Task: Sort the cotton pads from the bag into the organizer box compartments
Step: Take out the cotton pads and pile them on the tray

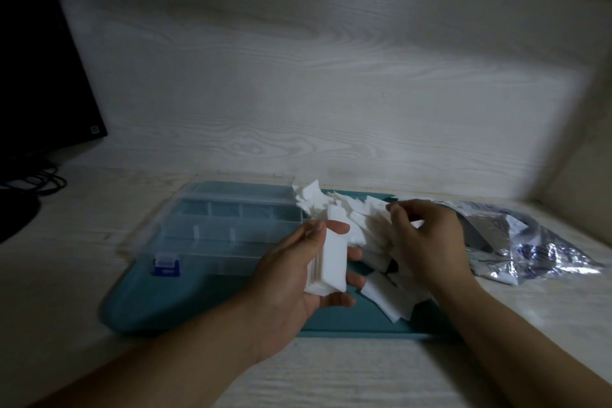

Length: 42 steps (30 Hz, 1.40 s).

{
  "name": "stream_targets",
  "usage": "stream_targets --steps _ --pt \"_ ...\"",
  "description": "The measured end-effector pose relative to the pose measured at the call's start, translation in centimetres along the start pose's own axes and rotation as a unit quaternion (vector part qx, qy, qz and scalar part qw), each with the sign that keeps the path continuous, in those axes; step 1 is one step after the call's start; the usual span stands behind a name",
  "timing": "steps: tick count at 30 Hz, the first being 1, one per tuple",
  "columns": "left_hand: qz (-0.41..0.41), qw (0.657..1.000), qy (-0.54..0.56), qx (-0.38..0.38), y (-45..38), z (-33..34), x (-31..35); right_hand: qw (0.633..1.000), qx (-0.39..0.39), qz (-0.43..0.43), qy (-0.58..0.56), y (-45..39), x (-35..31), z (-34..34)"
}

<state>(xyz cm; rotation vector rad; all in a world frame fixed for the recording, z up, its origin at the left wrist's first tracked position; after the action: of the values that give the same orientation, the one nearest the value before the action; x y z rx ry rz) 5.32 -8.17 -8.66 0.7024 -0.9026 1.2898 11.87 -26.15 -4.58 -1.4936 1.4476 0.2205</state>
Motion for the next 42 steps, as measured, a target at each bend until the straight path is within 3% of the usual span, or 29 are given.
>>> stream_targets --steps 2,7,9,16,20,22,25,26,28,33,42 --pt "0.000 1.000 0.000 0.001 0.0 -0.1 0.0 0.997 0.027 -0.056 0.047 0.3 -1.0 -0.5" --pt "-0.002 1.000 0.001 -0.003 0.0 0.0 0.0 0.986 -0.086 -0.063 0.125 0.5 0.1 1.7" --pt "-0.001 1.000 0.003 -0.003 0.1 0.1 0.0 0.986 -0.098 -0.056 0.125 0.5 0.2 1.9" --pt "-0.004 1.000 0.007 -0.007 0.1 0.1 0.0 0.995 0.042 -0.063 0.066 0.4 -1.2 -1.1" --pt "0.002 1.000 0.006 -0.011 0.1 0.2 0.1 0.967 0.101 -0.228 0.051 1.8 -5.0 -3.4" --pt "0.019 1.000 0.001 -0.007 0.1 0.1 0.3 0.947 0.045 -0.300 0.102 2.9 -6.3 -2.3" --pt "0.043 0.999 -0.010 0.002 0.1 0.1 0.4 0.892 -0.156 -0.358 0.229 4.9 -6.1 1.7" --pt "0.046 0.999 -0.011 0.007 0.0 0.0 0.4 0.874 -0.215 -0.355 0.253 5.3 -5.5 2.7" --pt "0.049 0.999 -0.009 0.015 0.0 -0.1 0.4 0.876 -0.255 -0.330 0.241 5.3 -4.9 3.2" --pt "0.049 0.998 -0.003 0.032 0.0 -0.5 0.3 0.934 -0.175 -0.256 0.177 3.5 -4.5 1.3" --pt "0.048 0.998 -0.008 0.043 0.1 -0.5 0.4 0.964 -0.164 -0.152 0.144 3.3 -3.6 1.5"
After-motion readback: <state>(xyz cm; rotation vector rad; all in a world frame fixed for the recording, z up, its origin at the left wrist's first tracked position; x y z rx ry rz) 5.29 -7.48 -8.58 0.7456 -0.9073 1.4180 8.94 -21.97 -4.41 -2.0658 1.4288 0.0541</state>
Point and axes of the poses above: each hand's wrist, its own y-axis away from the middle knuckle, its own z-axis out of the palm, x = y × z, the point moved 7 cm from there along -y, towards the middle knuckle, and after that the axes turned 5 degrees about z, right-handed, at the moved point
